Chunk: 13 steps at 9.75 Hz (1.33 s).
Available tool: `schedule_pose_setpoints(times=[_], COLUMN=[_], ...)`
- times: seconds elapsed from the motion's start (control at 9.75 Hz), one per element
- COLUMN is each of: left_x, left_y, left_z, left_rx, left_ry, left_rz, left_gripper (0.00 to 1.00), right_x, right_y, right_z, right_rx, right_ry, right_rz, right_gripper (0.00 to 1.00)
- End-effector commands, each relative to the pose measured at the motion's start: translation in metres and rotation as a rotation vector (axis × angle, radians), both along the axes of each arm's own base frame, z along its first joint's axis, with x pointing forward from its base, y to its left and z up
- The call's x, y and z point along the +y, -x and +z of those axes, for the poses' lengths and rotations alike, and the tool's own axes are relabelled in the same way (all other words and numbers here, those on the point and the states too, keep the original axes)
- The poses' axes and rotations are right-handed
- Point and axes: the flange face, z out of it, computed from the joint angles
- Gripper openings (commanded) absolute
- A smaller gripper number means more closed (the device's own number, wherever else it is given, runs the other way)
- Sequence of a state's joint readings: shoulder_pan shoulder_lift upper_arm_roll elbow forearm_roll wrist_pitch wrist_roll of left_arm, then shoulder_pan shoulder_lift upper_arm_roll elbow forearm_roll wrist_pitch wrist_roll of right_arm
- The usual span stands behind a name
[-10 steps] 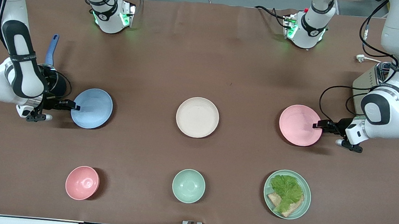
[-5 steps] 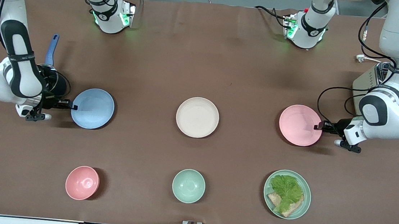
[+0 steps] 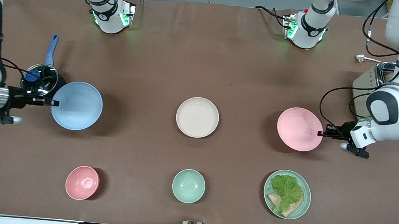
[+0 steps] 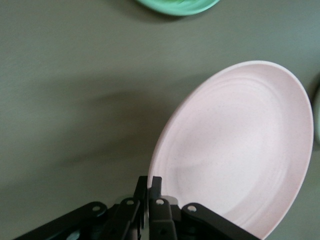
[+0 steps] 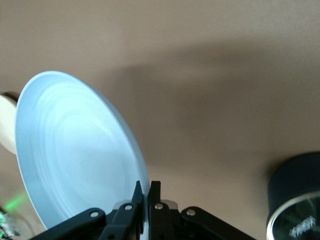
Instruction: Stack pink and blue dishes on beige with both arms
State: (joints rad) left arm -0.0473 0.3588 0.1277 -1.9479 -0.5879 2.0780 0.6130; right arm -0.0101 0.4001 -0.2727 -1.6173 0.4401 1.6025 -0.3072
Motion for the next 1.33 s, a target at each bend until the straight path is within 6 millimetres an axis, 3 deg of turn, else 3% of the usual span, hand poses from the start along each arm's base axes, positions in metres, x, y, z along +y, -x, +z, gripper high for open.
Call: schedule_pose_setpoints(times=[0.0,0.21,0.31,0.41,0.51,0.72,0.92,1.13,1.23], left_x=[-0.097,-0.215,-0.263,-0.298,-0.33,-0.383,-0.405,-0.421,-0.426], left_y=[0.006,0.012,0.021,0.032,0.041,0.059,0.063,0.071,0.063], left_z=[0.036,0.072,0.074,0.065,0.042,-0.009,-0.053,-0.071,-0.073], left_rx=[0.048,0.099,0.121,0.138,0.14,0.12,0.094,0.092,0.093], left_ry=[0.0,-0.086,-0.095,-0.081,-0.062,-0.052,-0.106,-0.17,-0.164], left_rz=[0.018,0.06,0.055,0.038,0.019,0.011,0.047,0.047,0.07], left_gripper=[0.0,0.0,0.01,0.01,0.01,0.02,0.05,0.05,0.05], right_x=[0.047,0.1,0.133,0.157,0.176,0.199,0.205,0.213,0.218], right_y=[-0.018,-0.023,-0.023,-0.022,-0.022,-0.021,-0.02,-0.02,-0.019], right_z=[0.05,0.076,0.082,0.084,0.087,0.09,0.09,0.091,0.091], right_rx=[0.055,0.088,0.099,0.114,0.11,0.111,0.11,0.112,0.112], right_ry=[0.061,0.082,0.084,0.089,0.086,0.098,0.097,0.095,0.095], right_rz=[-0.036,-0.07,-0.078,-0.1,-0.102,-0.122,-0.121,-0.124,-0.125], right_gripper=[0.01,0.01,0.01,0.01,0.01,0.01,0.01,0.01,0.01])
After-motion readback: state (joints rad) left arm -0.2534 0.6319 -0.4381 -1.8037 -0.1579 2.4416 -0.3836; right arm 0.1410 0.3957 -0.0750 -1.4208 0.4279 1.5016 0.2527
